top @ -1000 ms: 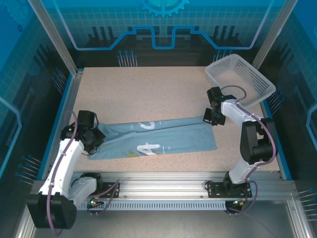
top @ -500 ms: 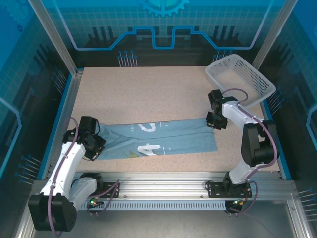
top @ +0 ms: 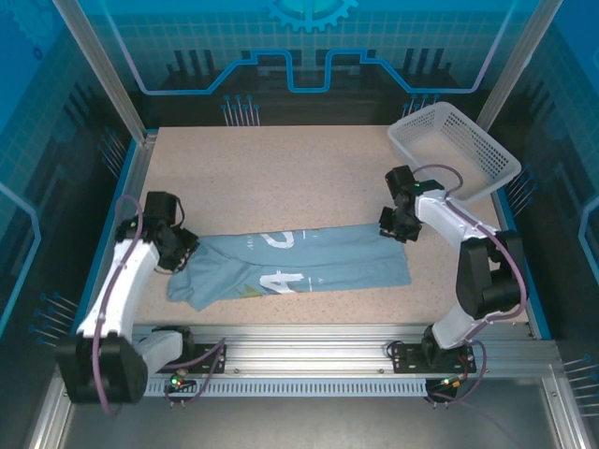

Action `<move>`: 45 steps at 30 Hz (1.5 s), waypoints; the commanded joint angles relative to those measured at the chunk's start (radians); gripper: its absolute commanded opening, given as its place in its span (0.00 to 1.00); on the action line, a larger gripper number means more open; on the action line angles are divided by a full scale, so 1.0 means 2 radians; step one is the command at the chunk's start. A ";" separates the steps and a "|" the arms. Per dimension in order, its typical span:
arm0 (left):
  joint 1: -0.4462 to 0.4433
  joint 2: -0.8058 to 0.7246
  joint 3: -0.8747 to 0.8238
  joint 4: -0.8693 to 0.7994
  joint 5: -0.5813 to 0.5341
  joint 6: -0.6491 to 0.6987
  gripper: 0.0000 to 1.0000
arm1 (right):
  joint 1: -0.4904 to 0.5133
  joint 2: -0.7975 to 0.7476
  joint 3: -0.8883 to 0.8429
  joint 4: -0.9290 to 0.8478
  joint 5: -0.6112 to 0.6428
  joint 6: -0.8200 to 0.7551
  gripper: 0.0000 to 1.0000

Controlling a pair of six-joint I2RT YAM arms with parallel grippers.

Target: Fold and stack the t-shirts

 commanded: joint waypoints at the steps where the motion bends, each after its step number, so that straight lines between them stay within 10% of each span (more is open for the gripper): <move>1: 0.009 0.080 0.023 0.069 0.053 -0.003 0.27 | 0.021 0.042 0.018 0.010 -0.055 0.033 0.23; 14: 0.021 0.325 0.105 0.113 0.069 0.044 0.24 | -0.027 0.233 0.155 -0.083 -0.068 0.070 0.19; 24: 0.042 0.489 0.353 0.064 0.101 0.117 0.27 | -0.065 0.339 0.352 -0.127 -0.076 0.064 0.18; 32: 0.043 0.392 0.337 0.024 0.009 0.142 0.30 | -0.039 0.278 0.364 -0.099 -0.050 0.001 0.21; 45: -0.076 0.352 0.219 0.162 0.122 0.252 0.44 | 0.054 0.170 0.227 -0.001 -0.151 -0.033 0.28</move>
